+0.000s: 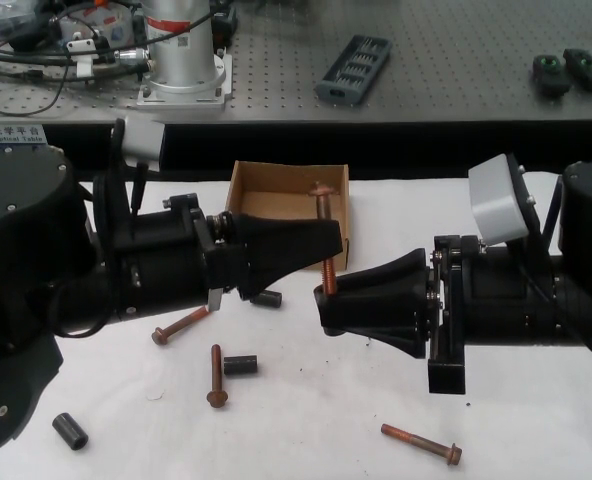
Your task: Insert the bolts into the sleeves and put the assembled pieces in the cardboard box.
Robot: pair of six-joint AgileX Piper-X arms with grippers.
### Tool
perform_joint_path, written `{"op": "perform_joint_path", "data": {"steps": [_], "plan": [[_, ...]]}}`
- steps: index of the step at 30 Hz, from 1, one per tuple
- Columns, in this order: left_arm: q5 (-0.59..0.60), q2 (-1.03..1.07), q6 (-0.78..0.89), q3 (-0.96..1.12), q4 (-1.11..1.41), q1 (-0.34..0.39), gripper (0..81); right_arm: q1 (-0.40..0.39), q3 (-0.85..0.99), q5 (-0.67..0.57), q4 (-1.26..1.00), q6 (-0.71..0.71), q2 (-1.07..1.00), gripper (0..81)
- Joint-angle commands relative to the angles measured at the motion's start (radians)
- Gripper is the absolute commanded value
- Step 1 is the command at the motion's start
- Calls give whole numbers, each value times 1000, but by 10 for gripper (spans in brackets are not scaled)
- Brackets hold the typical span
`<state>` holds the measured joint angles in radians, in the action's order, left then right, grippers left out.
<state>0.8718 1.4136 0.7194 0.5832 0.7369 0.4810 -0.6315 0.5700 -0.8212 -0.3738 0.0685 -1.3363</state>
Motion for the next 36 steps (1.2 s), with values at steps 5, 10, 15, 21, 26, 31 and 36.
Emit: {"op": "perform_joint_path", "data": {"steps": [5,10,15,21,26,31,36], "plan": [[-33,-2,-22,8,-11,2,6,-7,3,-11,-59,6,6,44],[-61,-2,-23,8,-11,2,6,-7,3,-11,-59,50,6,44],[-68,-2,-46,8,-11,2,6,-7,3,-11,-59,51,6,44],[-76,-2,-45,8,-11,2,6,-7,3,-11,-61,51,6,44],[-74,-2,-37,8,-11,2,6,-7,3,-11,-75,51,6,44],[-51,-2,-34,8,-11,2,6,-5,3,38,-104,51,6,44],[-51,-2,-25,8,-11,2,6,3,3,43,-113,51,6,44]]}}
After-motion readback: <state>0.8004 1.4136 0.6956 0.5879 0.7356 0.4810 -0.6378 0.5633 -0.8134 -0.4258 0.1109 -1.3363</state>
